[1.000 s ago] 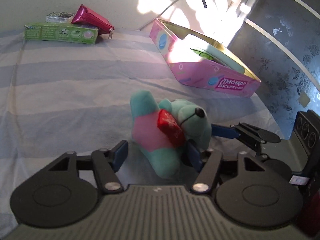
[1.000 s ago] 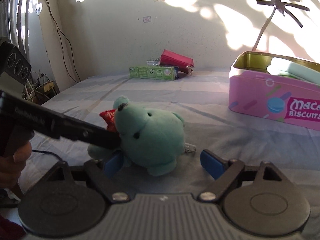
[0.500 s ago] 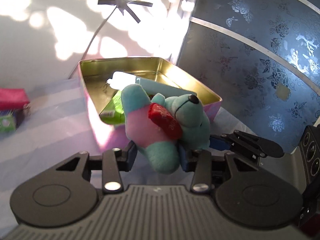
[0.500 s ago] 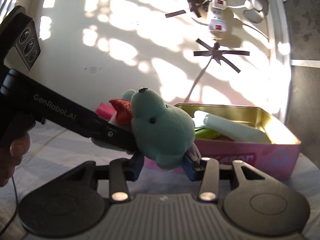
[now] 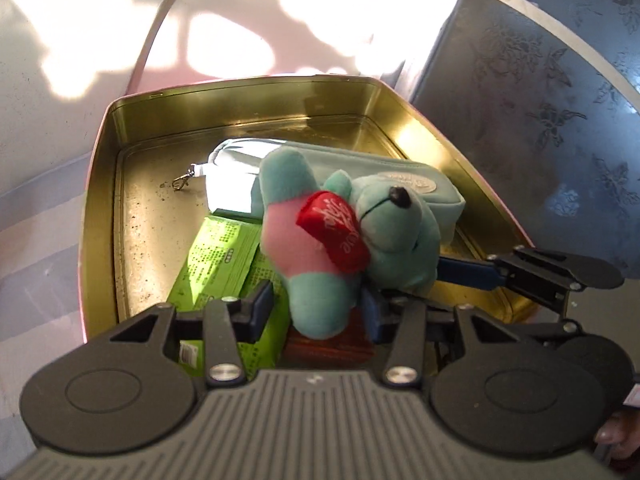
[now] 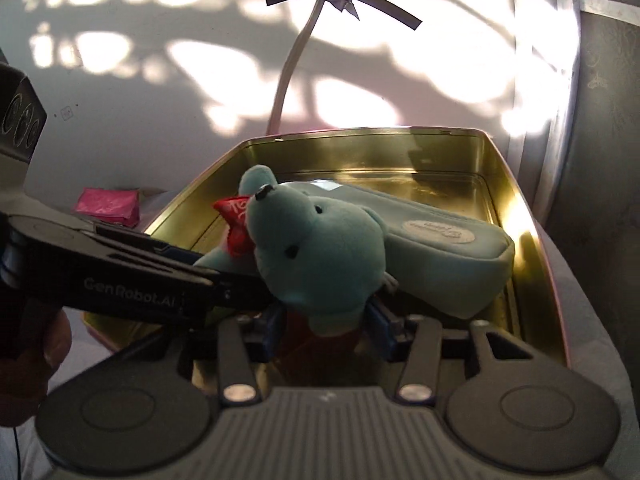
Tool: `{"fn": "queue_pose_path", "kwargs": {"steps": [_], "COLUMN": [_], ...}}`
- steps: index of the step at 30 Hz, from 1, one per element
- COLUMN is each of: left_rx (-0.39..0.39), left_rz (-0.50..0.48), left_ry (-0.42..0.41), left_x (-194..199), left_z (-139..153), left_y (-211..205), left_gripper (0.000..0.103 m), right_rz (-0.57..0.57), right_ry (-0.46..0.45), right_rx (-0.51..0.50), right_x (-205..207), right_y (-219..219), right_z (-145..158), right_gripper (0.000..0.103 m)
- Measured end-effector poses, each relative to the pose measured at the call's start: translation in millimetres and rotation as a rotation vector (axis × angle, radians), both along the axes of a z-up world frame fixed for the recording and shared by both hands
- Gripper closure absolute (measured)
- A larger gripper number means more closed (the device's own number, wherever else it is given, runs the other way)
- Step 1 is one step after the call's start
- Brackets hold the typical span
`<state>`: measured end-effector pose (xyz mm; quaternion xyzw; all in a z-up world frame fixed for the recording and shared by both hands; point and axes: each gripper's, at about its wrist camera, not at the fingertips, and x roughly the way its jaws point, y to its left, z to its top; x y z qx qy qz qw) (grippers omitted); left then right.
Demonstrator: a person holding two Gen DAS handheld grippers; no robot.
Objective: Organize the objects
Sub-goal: 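Carry the teddy bear with the left gripper and release it into the pink tin, then move the right gripper to the pink purse and grasp it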
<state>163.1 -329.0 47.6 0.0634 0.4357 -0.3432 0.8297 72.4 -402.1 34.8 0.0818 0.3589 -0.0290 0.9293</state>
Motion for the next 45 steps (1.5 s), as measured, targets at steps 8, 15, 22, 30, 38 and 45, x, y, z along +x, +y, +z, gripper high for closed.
{"fn": "queue_pose_path", "kwargs": {"steps": [8,15,22,30,38,45], "left_rx": [-0.051,-0.084,0.015,0.119,0.119,0.124], "left_rz": [0.091,0.038,0.045,0.217,0.395,0.56], "left_ry": [-0.164,-0.327,-0.248,-0.28,-0.272,-0.275], "left_x": [-31.6,-110.7,-142.6,-137.2,-121.0,-103.6], "left_z": [18.4,33.0,-25.0,-51.9,-50.6,-50.4], "left_y": [15.9,75.5,131.4,194.6,274.2,353.6], "left_gripper": [0.05,0.046,0.042,0.041,0.039,0.04], "right_rz": [-0.144,-0.189,-0.16,-0.022,0.2,0.378], "right_ry": [-0.256,-0.485,-0.341,-0.154,-0.112,-0.079], "right_rx": [-0.154,-0.083,0.06,0.028,-0.068,-0.08], "right_x": [-34.9,-124.2,-161.0,-151.1,-122.9,-88.0], "right_y": [12.7,53.2,77.8,133.6,215.4,273.0], "right_z": [-0.8,5.0,-25.8,-54.5,-53.4,-48.0], "right_gripper": [0.033,0.032,0.031,0.03,0.029,0.03]}}
